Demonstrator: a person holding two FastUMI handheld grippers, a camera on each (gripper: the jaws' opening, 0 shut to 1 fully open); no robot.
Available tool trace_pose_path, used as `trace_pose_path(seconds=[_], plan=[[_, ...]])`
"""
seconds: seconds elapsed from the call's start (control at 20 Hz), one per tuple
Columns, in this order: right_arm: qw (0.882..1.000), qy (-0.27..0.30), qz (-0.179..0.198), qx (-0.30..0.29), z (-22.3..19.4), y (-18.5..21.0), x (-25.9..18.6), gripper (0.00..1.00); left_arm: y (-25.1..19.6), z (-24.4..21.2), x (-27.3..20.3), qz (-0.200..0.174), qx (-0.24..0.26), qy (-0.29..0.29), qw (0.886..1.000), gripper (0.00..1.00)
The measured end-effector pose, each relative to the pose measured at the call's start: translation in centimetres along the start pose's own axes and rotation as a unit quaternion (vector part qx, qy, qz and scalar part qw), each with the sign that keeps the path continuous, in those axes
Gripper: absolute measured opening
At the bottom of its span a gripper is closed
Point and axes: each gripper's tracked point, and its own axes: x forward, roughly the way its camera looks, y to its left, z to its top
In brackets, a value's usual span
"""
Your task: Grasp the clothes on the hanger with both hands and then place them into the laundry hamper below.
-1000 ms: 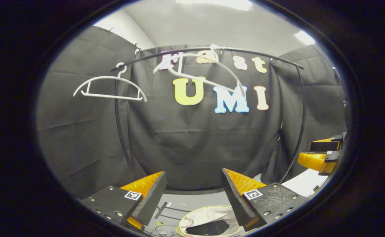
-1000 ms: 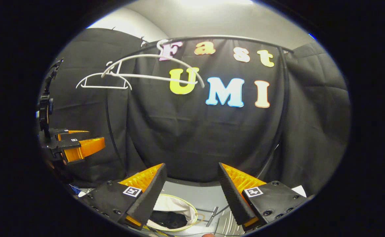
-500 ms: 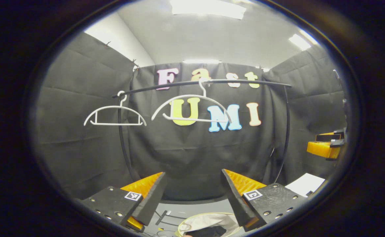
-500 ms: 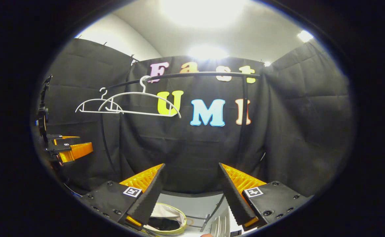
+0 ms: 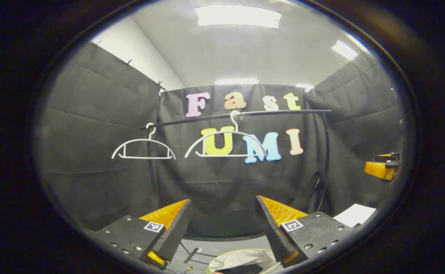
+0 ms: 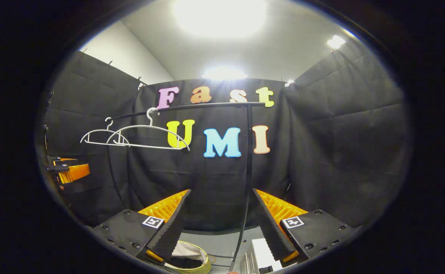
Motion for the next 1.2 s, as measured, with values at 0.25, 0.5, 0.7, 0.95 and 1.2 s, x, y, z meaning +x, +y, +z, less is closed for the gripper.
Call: trace_pose_path(seconds=[0.25, 0.5, 0.7, 0.95, 1.2], plan=[[1.000, -0.014, -0.005, -0.001, 0.8, -0.7, -1.1, 0.96, 0.6, 1.4, -1.3, 0.009, 0.003, -0.018, 1.000, 0.96], [1.000, -0.024, -0.007, 0.002, 0.7, -1.0, -1.2, 0.96, 0.5, 1.2, -1.7, 0.009, 0.009, -0.017, 1.000, 0.96], [1.000, -0.021, -0.010, -0.001, 0.5, -1.1, -0.6, 0.97, 0.3, 0.8, -1.7, 0.010, 0.013, -0.017, 1.000, 0.96], [1.000, -0.024, -0.011, -0.005, 0.4, -1.3, -0.2, 0.96, 0.4, 0.7, -1.4, 0.012, 0.006, -0.017, 1.000, 0.96], [1.000, -0.024, -0.011, -0.006, 0.4, -1.3, 0.0, 0.97, 0.2, 0.8, -1.1, 0.008, 0.001, -0.020, 1.000, 0.96]])
